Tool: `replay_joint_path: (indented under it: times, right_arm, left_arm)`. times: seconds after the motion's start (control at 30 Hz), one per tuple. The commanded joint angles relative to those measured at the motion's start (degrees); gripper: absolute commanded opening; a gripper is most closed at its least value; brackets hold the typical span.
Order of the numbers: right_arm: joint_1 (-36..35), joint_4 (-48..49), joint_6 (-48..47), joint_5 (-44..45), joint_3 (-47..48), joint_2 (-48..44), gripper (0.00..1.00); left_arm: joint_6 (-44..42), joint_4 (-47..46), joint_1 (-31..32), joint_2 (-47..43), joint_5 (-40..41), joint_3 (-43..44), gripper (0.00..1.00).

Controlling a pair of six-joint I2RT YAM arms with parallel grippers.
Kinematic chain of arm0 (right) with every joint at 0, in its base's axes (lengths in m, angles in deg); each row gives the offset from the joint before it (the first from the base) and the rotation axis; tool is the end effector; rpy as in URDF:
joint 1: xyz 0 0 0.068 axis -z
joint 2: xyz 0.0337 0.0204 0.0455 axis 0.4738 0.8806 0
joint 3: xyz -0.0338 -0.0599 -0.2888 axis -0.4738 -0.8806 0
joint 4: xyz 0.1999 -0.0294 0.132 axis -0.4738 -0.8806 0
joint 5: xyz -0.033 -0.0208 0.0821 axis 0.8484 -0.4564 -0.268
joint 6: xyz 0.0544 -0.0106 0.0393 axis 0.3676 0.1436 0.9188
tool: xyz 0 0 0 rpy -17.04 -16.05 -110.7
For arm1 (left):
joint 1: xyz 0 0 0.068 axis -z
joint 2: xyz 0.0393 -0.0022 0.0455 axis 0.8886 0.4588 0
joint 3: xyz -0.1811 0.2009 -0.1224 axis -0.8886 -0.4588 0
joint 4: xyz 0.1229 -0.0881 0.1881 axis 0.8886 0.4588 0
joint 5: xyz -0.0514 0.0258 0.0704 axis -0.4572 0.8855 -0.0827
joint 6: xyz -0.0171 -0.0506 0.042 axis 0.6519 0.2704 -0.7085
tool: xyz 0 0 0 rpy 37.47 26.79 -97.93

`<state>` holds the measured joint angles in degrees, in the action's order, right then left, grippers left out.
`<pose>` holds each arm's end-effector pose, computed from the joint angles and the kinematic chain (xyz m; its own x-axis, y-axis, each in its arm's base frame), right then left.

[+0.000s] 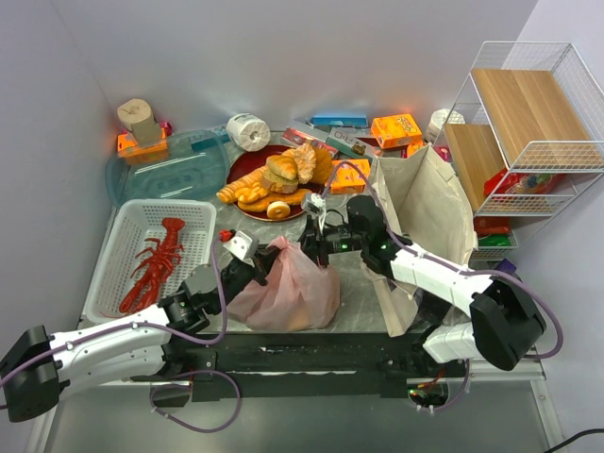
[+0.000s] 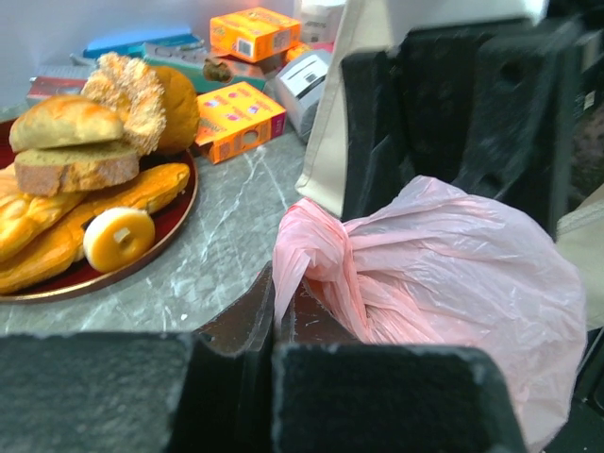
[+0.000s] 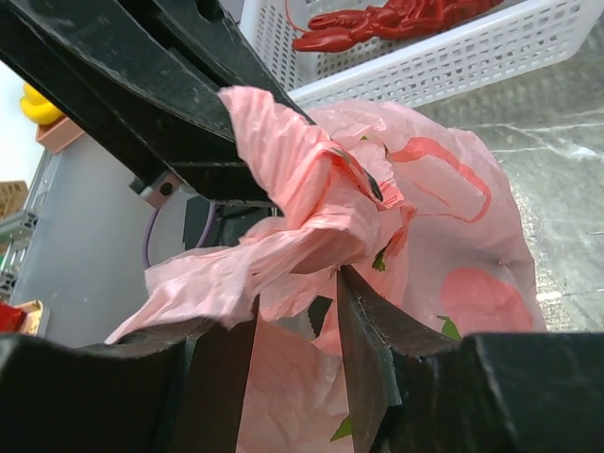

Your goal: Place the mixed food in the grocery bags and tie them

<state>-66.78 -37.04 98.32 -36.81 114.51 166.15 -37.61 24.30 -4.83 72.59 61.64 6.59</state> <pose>0.1885 0.2066 0.3013 -0.3768 -0.1565 -0.9130 -0.9241 -0.0033 0.3820 0.1079 -0.1417 0.2898 -0.0597 -0.1805 -0.9818 0.6540 0.7360 -0.1751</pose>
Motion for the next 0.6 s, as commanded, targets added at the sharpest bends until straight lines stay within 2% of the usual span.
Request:
replay_joint_path:
  times: [0.0,0.4,0.57]
  right_arm:
    - [-0.6,6.2,2.7,0.8,-0.8,-3.0,0.47]
    - [-2.5,9.1,4.4,3.8,-0.5,-0.4,0.5]
    - [-3.5,11.3,5.1,5.2,-0.6,0.5,0.59]
  left_arm:
    - [1.3,-3.4,0.4,0.0,3.5,-1.0,0.01]
    - [4.1,-7.1,1.2,1.4,1.5,-1.1,0.01]
    - [7.5,-10.5,1.6,1.9,-0.1,-2.3,0.01]
